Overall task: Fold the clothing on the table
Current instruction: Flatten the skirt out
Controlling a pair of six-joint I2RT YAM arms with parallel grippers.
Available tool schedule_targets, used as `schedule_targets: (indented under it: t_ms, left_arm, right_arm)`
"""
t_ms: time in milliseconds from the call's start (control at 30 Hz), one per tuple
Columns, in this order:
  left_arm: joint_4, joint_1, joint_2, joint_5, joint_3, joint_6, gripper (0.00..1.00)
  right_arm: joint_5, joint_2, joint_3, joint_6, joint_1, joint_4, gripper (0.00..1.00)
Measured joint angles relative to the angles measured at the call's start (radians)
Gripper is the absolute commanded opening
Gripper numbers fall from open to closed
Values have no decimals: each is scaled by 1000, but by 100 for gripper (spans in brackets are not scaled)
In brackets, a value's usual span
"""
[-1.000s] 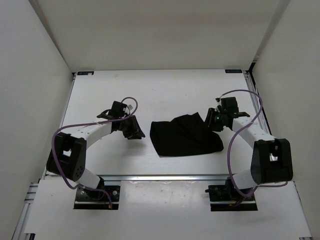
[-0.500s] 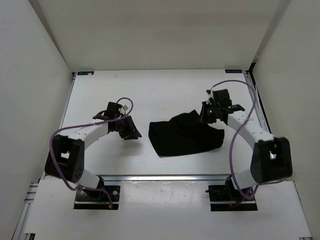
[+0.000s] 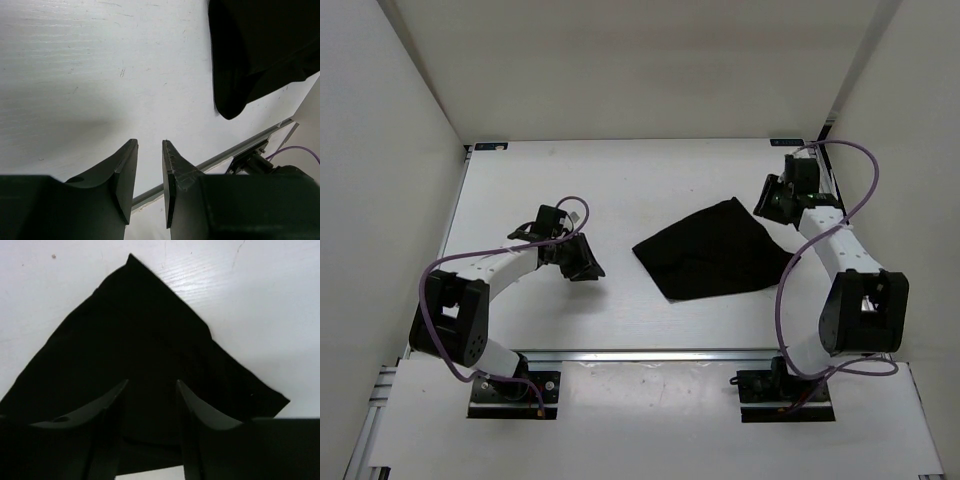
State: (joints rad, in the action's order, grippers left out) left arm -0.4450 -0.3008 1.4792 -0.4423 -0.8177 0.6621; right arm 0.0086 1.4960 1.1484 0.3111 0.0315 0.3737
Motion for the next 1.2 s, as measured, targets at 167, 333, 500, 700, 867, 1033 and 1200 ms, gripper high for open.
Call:
schedule_targets:
  t_ms: [167, 333, 500, 700, 867, 1033, 1200]
  left_arm:
    - [1, 5, 0, 0, 0, 1, 38]
    - [9, 8, 9, -2, -8, 10, 36]
    - [3, -29, 128, -6, -176, 20, 9]
    - [65, -84, 285, -43, -469, 19, 0]
    - [135, -132, 400, -117, -624, 27, 0]
    - [141, -201, 523, -142, -736, 19, 0]
    - [142, -259, 583, -151, -722, 18, 0]
  right_arm:
    - [109, -94, -58, -14, 134, 28, 50]
    - [7, -192, -108, 14, 199, 25, 17]
    - [-102, -83, -184, 68, 217, 39, 0]
    - [-154, 161, -115, 101, 267, 82, 0]
    - [-207, 264, -71, 112, 306, 111, 0]
    - [-285, 245, -129, 120, 386, 150, 0]
    - [-360, 140, -257, 106, 415, 251, 0]
